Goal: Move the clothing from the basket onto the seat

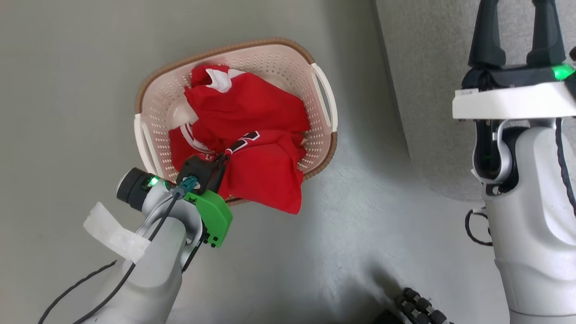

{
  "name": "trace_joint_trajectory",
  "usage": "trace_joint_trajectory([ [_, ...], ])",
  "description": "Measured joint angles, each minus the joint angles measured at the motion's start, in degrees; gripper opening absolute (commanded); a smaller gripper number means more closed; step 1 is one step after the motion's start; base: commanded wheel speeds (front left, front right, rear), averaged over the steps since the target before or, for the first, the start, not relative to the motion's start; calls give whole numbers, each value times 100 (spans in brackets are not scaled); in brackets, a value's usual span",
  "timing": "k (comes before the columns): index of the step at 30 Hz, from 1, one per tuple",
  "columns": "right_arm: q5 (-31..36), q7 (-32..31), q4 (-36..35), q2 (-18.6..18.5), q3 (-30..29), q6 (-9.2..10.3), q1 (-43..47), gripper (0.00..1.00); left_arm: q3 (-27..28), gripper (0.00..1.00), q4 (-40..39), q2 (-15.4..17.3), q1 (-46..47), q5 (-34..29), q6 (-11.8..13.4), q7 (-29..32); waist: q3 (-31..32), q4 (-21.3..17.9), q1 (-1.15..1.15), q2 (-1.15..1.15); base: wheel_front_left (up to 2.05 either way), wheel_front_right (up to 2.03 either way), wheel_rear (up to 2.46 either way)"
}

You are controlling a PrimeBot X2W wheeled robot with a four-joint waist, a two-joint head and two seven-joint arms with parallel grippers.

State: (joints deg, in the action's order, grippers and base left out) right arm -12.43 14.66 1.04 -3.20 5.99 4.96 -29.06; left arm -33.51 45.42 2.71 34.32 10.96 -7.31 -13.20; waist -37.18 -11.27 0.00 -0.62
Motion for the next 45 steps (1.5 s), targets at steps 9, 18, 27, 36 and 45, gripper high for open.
trace_joint_trajectory([
  [9, 41, 0, 307, 4, -78, -91, 513, 100, 48, 0, -110, -20, 0, 322, 0, -57, 578, 159, 0, 0, 0, 0, 0],
  [18, 69, 0, 461, 12, -79, -194, 872, 100, 65, 0, -261, -35, -4, 561, 0, -77, 1192, 276, 0, 0, 0, 0, 0],
  [27, 89, 0, 626, 14, -73, -299, 1261, 100, 111, 0, -472, -49, -4, 766, 0, -105, 1914, 405, 0, 0, 0, 0, 0],
  [36, 87, 0, 891, 34, -5, -394, 1837, 100, 79, 0, -654, -58, -36, 1066, 0, -105, 2725, 593, 0, 0, 0, 0, 0],
  [45, 87, -1, 1201, 40, 152, -506, 2352, 100, 32, 0, -651, -67, -179, 1283, 0, -105, 3457, 797, 0, 0, 0, 0, 0],
])
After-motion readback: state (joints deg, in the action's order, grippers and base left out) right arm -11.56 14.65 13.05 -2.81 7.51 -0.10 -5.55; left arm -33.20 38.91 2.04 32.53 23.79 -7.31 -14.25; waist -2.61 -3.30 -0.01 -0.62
